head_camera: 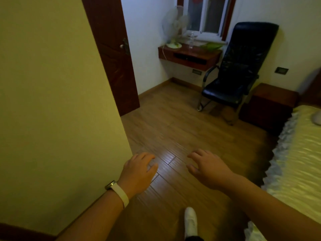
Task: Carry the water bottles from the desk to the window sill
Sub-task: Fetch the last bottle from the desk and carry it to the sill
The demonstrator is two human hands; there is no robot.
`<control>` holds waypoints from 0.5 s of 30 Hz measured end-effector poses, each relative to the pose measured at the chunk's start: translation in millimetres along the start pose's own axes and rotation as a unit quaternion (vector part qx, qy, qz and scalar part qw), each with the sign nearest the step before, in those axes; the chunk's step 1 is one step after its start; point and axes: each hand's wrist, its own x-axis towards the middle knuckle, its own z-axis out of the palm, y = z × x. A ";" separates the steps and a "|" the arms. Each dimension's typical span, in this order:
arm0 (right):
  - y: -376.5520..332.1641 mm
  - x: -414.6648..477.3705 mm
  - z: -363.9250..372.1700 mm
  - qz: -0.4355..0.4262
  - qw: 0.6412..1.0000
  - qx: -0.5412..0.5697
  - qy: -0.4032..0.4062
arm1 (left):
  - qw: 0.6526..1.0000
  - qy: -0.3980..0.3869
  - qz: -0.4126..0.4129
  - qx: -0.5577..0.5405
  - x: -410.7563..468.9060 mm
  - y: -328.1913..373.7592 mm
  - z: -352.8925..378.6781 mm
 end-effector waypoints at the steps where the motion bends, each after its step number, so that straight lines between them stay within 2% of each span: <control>1: 8.5 13.2 2.0 0.004 1.000 0.008 -0.003 | 1.000 -0.007 0.003 0.005 14.3 2.8 1.9; 6: 63.9 92.7 -4.7 0.011 0.999 0.040 -0.009 | 1.000 -0.019 -0.005 0.018 105.8 17.0 8.3; 15: 219.0 208.0 -103.2 0.074 0.996 0.051 0.027 | 0.999 -0.048 0.017 0.019 296.7 101.3 16.6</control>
